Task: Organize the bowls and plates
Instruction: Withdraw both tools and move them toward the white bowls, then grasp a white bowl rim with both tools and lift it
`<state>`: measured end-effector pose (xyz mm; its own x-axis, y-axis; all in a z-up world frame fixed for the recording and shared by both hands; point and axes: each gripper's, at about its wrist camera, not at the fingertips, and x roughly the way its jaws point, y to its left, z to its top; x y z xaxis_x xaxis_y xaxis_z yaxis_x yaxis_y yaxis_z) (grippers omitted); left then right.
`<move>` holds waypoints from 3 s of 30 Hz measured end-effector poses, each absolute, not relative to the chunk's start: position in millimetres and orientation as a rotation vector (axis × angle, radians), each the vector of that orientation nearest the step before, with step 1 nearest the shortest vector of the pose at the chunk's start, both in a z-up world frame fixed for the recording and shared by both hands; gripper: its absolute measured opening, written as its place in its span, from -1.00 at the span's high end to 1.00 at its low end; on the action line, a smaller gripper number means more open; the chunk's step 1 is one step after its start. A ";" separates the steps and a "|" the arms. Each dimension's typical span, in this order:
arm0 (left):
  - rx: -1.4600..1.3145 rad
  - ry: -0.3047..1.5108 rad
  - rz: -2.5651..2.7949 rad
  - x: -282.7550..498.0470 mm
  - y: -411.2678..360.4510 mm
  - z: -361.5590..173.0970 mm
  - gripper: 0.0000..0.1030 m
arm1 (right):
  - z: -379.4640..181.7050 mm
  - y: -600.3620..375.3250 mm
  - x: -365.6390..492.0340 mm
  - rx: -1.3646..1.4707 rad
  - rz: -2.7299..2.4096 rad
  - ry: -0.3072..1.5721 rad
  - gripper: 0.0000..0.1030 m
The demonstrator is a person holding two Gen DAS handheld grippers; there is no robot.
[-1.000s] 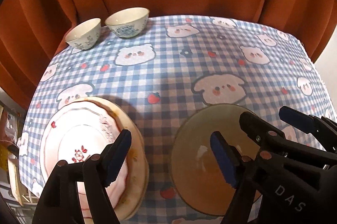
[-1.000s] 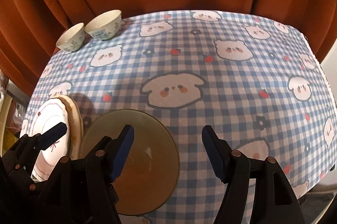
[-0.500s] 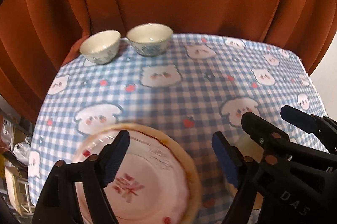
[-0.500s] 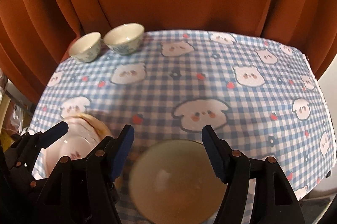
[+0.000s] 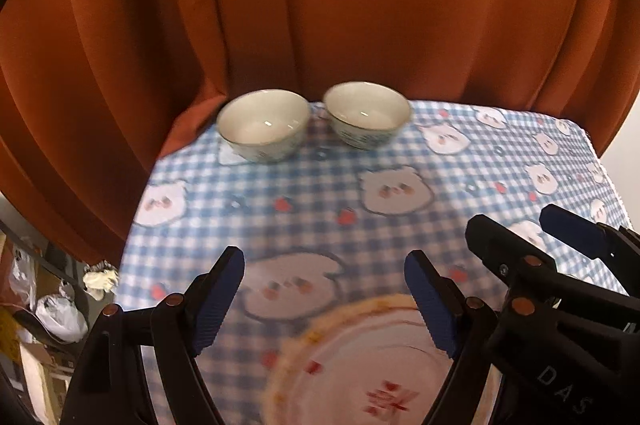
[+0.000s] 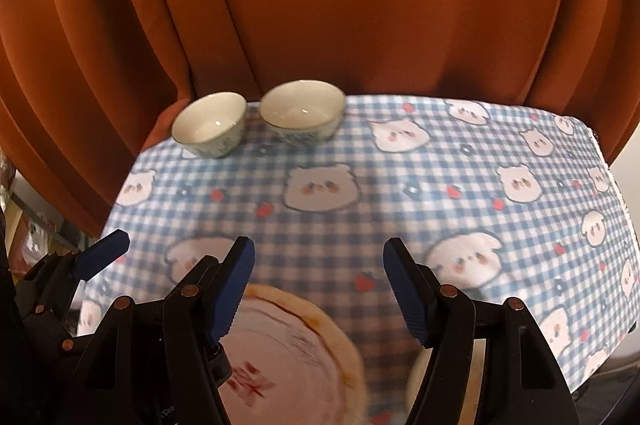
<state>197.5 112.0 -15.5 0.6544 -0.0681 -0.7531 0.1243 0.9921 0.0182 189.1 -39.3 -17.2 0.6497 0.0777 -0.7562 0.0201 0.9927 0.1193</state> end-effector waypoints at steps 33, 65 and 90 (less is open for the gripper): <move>0.087 0.858 -0.077 396.0 190.4 -28.4 -0.05 | -22.6 71.9 382.3 0.136 -0.045 0.843 0.23; 0.119 0.945 -0.075 449.0 181.7 -81.4 0.48 | -90.2 70.7 451.5 0.172 -0.053 0.976 0.66; 0.081 0.867 -0.054 377.6 181.9 -27.0 0.48 | -24.9 65.8 383.4 0.142 -0.036 0.911 0.66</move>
